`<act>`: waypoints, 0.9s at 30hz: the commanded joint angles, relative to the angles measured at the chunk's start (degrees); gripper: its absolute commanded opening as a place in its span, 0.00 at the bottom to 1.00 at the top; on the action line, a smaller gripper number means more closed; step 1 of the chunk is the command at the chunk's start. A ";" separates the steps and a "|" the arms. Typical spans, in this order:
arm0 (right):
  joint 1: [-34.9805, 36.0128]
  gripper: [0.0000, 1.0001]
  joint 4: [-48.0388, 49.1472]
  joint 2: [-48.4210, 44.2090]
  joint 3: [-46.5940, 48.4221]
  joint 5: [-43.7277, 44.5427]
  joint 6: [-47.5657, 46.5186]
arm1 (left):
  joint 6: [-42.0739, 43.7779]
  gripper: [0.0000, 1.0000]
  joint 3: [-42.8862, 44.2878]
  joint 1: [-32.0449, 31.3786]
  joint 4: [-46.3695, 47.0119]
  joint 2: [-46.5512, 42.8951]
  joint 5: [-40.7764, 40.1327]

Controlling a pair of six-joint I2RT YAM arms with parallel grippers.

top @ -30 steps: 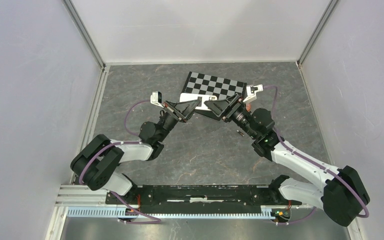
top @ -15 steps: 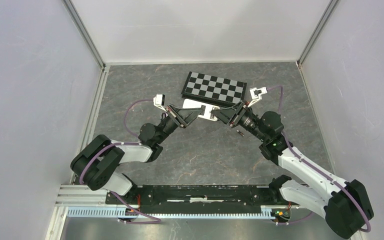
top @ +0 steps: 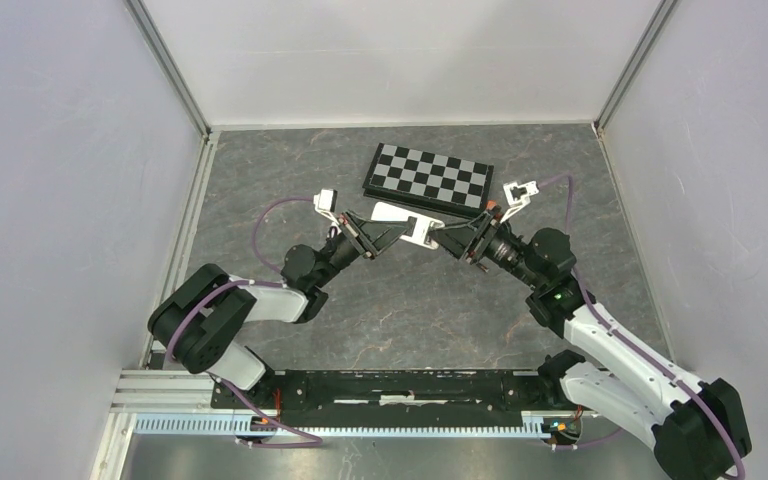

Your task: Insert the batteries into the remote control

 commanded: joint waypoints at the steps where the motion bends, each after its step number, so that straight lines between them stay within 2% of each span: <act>1: -0.64 0.49 1.08 -1.78 -0.04 -3.55 -4.08 | 2.43 0.02 2.24 0.36 3.41 -0.16 1.47; 6: -1.19 0.45 0.66 -1.35 1.27 -6.77 -5.93 | 1.81 0.02 2.66 0.31 3.41 -0.43 2.13; 11: -1.21 0.32 0.23 0.04 1.12 -6.13 -5.81 | 0.47 0.02 3.47 0.36 3.42 -0.30 3.22; 17: -1.22 0.26 3.80 1.69 0.08 -5.28 -4.09 | 0.47 0.02 4.23 0.25 3.41 -1.25 5.71; 23: -1.26 0.27 6.76 4.67 -0.53 -6.63 -1.98 | 0.98 0.02 5.28 -0.17 3.41 -1.19 8.53; 27: -1.22 0.32 6.94 4.92 -1.50 -5.61 -0.77 | 1.09 0.02 5.94 -0.17 3.48 -1.03 9.67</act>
